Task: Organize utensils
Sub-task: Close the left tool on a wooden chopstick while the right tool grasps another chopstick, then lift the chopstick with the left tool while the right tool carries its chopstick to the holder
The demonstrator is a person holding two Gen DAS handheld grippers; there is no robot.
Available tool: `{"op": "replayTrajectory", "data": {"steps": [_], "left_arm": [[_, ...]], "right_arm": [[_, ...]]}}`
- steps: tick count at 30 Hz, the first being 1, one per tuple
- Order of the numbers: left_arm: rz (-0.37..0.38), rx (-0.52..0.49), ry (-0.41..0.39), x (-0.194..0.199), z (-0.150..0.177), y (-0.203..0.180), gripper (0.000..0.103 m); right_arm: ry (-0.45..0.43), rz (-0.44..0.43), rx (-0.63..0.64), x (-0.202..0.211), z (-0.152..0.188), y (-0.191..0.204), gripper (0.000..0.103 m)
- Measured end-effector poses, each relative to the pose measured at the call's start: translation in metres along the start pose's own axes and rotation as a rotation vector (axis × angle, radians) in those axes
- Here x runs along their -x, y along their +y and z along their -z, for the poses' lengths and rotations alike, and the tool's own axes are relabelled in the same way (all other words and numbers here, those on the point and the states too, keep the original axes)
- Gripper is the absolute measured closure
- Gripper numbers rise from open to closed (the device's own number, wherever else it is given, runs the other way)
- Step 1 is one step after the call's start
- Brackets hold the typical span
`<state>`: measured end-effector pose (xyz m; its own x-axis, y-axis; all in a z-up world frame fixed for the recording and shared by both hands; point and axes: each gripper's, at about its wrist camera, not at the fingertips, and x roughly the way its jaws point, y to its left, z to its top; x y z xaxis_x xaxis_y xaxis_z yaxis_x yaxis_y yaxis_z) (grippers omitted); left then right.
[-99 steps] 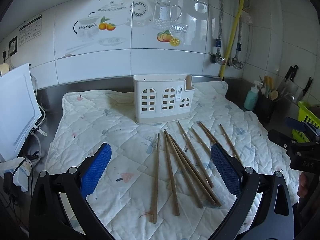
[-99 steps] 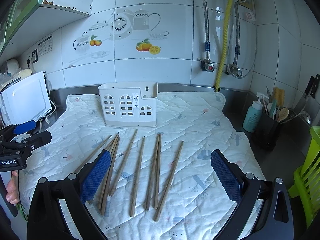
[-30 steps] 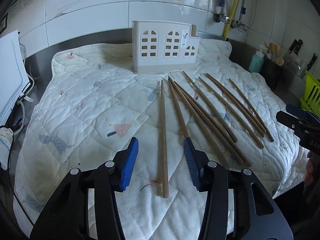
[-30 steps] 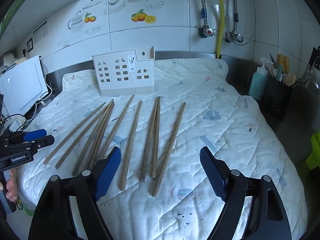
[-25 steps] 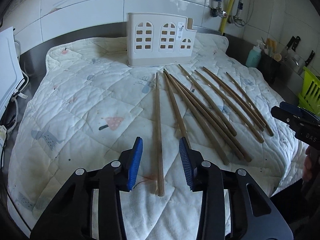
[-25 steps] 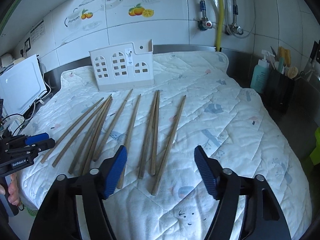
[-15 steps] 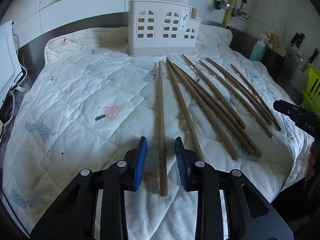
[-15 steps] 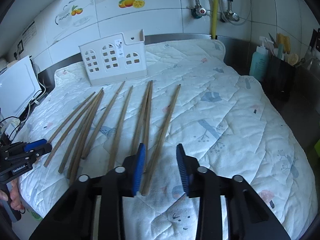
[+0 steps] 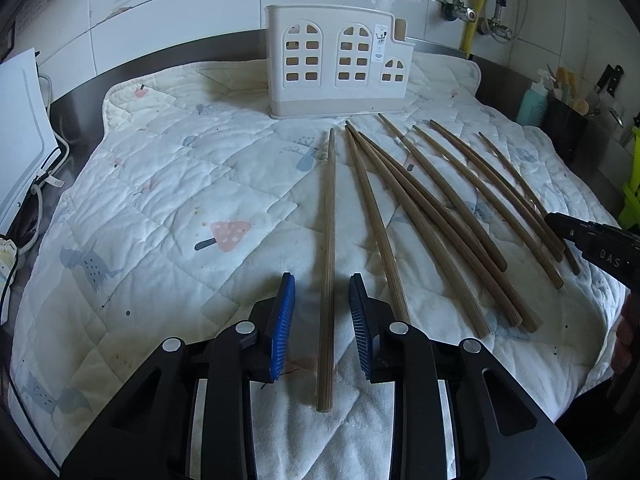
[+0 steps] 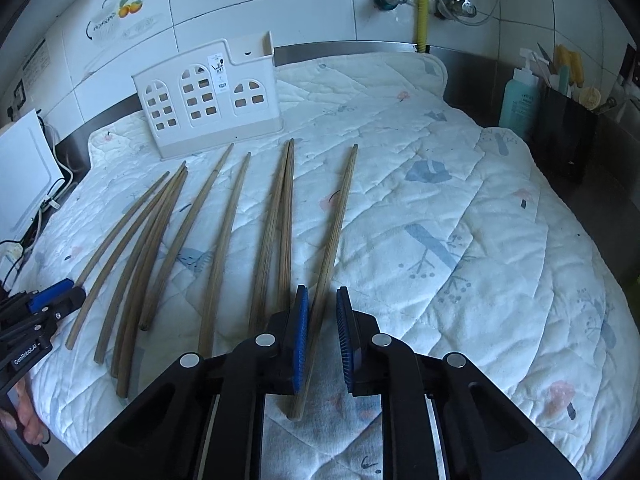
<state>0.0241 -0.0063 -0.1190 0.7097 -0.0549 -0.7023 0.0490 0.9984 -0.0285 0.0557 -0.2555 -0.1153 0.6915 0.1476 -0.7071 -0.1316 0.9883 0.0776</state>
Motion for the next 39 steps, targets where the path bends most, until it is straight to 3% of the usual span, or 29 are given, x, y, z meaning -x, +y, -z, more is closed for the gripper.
{"op": "replayTrajectory", "data": {"steps": [4, 20, 31, 39], "left_arm": [[0.003, 0.007, -0.004, 0.000, 0.001, 0.000, 0.075], [0.010, -0.019, 0.009, -0.001, -0.001, -0.006, 0.077], [0.047, 0.006, 0.006, 0.000, -0.002, 0.001, 0.097], [0.100, 0.003, -0.043, 0.017, -0.008, 0.005, 0.098]], "right_arm": [[-0.010, 0.037, 0.038, 0.002, 0.002, 0.004, 0.095], [-0.016, 0.023, 0.036, 0.002, 0.003, 0.000, 0.095], [-0.031, 0.023, 0.047, 0.006, 0.004, 0.001, 0.096], [-0.095, 0.021, 0.072, 0.035, -0.006, 0.000, 0.097]]}}
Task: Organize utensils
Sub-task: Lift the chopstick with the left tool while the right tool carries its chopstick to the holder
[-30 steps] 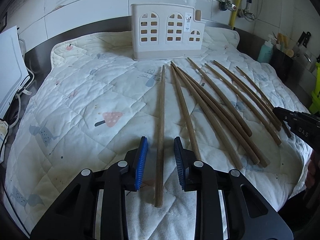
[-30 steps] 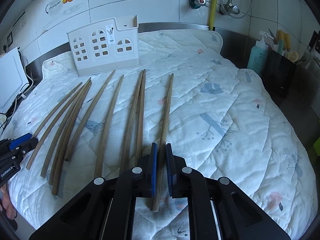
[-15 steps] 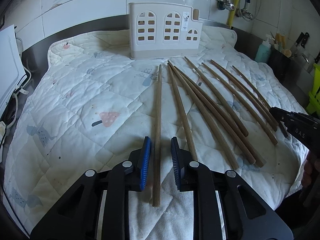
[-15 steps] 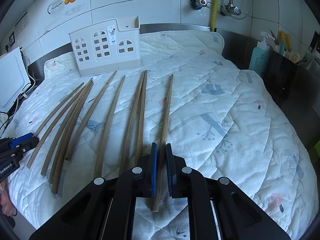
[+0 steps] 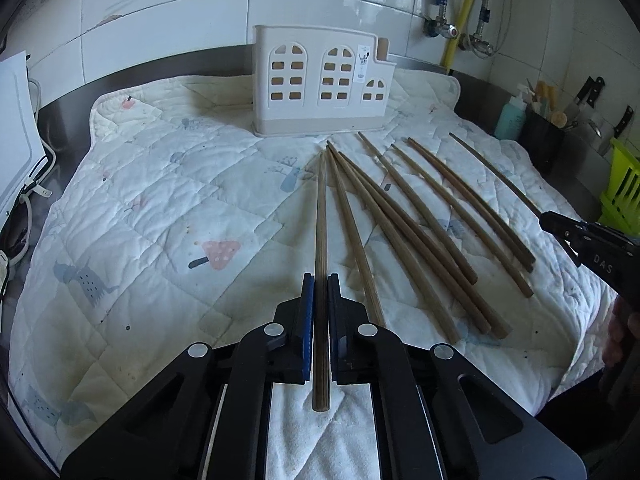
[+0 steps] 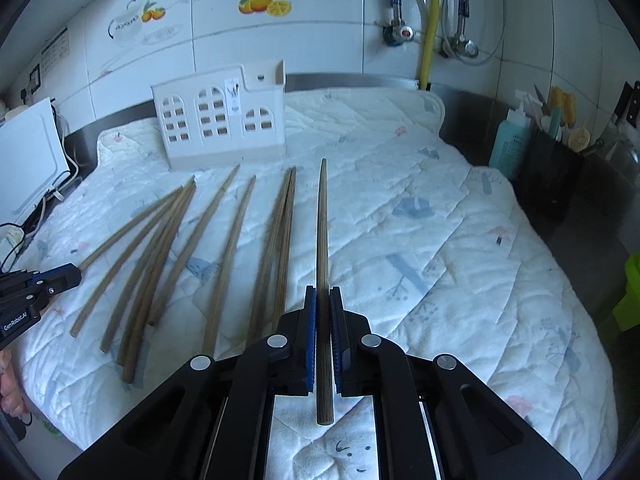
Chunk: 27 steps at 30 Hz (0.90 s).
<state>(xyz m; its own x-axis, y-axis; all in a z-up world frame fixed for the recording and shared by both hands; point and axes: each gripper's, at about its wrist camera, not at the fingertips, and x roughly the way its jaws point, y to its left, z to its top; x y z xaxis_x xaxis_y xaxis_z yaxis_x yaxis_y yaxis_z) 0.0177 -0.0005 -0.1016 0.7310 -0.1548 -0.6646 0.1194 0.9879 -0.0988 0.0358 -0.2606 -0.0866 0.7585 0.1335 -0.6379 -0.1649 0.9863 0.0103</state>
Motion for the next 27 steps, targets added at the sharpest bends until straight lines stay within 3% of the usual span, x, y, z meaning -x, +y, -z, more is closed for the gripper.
{"op": "replayTrajectory", "data": {"steps": [5, 12, 20, 27], "left_arm": [[0.041, 0.033, -0.036, 0.014, -0.012, 0.006, 0.098], [0.064, 0.047, -0.121, 0.037, -0.039, 0.013, 0.098], [0.062, 0.035, -0.125, 0.037, -0.046, 0.013, 0.098], [0.061, 0.040, -0.127, 0.036, -0.048, 0.015, 0.098]], "right_arm": [[-0.061, -0.009, 0.071, 0.023, -0.022, 0.003, 0.096], [-0.059, -0.064, 0.145, 0.037, -0.045, 0.005, 0.097], [0.019, -0.081, 0.174, 0.028, -0.029, 0.010, 0.096], [0.012, -0.086, 0.183, 0.036, -0.025, 0.007, 0.096]]}}
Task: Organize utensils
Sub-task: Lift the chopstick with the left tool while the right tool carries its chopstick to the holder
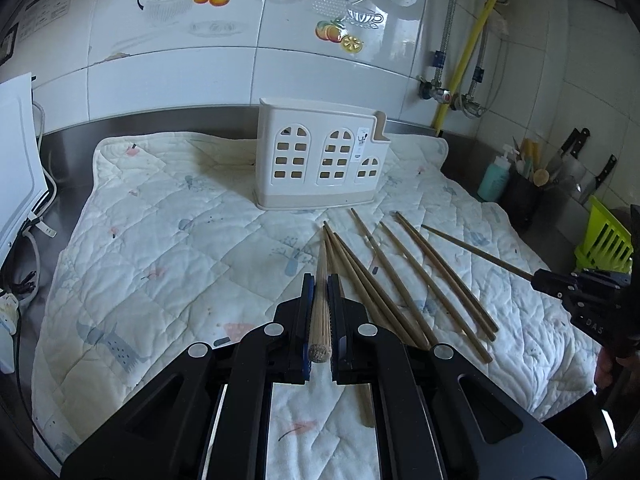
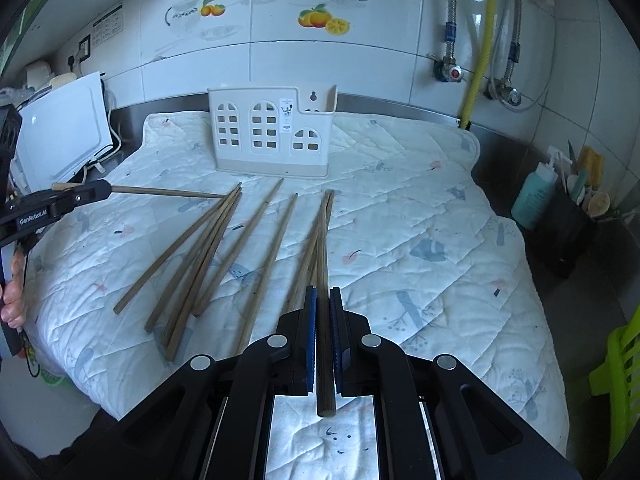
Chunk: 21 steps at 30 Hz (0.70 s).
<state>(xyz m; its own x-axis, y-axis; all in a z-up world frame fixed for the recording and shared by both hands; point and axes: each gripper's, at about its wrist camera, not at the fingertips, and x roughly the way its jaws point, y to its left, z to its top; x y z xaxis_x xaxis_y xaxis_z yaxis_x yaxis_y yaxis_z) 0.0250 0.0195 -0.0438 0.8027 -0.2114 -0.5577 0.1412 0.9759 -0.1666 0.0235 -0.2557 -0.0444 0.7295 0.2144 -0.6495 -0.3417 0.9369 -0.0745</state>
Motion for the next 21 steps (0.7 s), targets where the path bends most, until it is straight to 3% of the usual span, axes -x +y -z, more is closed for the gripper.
{"op": "replayTrajectory", "data": {"steps": [7, 11, 17, 21], "left_arm": [[0.006, 0.010, -0.005, 0.000, -0.002, 0.002, 0.098], [0.019, 0.005, -0.018, 0.003, -0.013, 0.004, 0.098], [0.033, -0.010, -0.073, 0.011, -0.051, 0.008, 0.098], [0.029, -0.038, -0.108, 0.013, -0.075, 0.006, 0.098]], "right_arm": [[-0.056, 0.005, -0.019, 0.008, -0.011, -0.005, 0.097], [-0.089, -0.045, -0.022, 0.013, -0.031, -0.005, 0.097], [-0.138, -0.127, 0.007, 0.022, -0.094, -0.014, 0.097], [-0.119, -0.147, 0.049, 0.020, -0.146, -0.024, 0.097]]}}
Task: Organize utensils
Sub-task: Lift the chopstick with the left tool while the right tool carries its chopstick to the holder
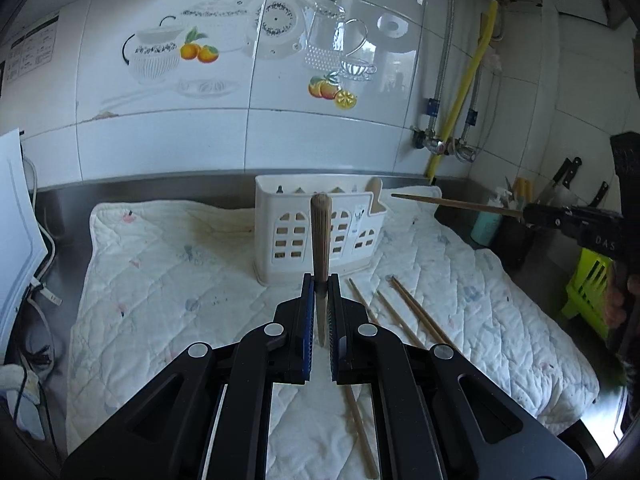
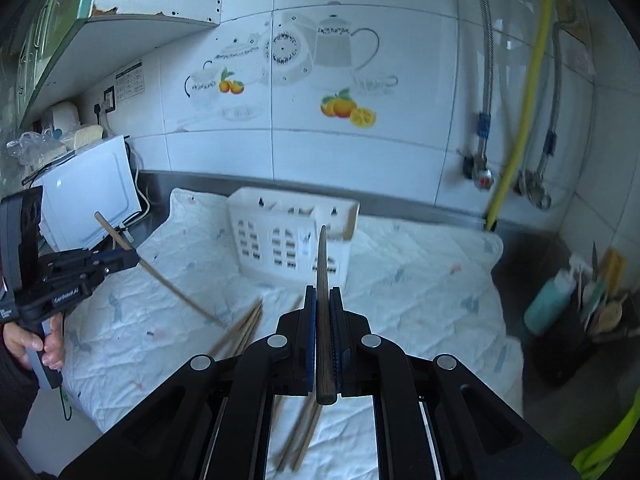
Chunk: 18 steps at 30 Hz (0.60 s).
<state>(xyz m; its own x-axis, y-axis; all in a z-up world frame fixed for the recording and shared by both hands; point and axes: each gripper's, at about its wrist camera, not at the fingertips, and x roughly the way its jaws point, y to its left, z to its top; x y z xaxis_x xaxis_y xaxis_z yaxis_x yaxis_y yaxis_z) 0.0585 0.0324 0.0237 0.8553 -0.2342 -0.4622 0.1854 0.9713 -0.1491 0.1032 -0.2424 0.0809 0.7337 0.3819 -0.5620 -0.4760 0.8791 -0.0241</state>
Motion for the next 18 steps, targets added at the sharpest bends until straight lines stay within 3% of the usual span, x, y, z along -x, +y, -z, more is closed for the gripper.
{"op": "replayTrajectory", "data": {"steps": [7, 18], "left_arm": [[-0.001, -0.037, -0.026, -0.006, -0.032, -0.005, 0.098], [-0.004, -0.104, -0.174, 0.007, -0.112, -0.014, 0.098]], "right_arm": [[0.176, -0.034, 0.054, -0.042, -0.060, -0.019, 0.097], [0.445, -0.077, 0.088, -0.114, -0.101, -0.025, 0.096]]}}
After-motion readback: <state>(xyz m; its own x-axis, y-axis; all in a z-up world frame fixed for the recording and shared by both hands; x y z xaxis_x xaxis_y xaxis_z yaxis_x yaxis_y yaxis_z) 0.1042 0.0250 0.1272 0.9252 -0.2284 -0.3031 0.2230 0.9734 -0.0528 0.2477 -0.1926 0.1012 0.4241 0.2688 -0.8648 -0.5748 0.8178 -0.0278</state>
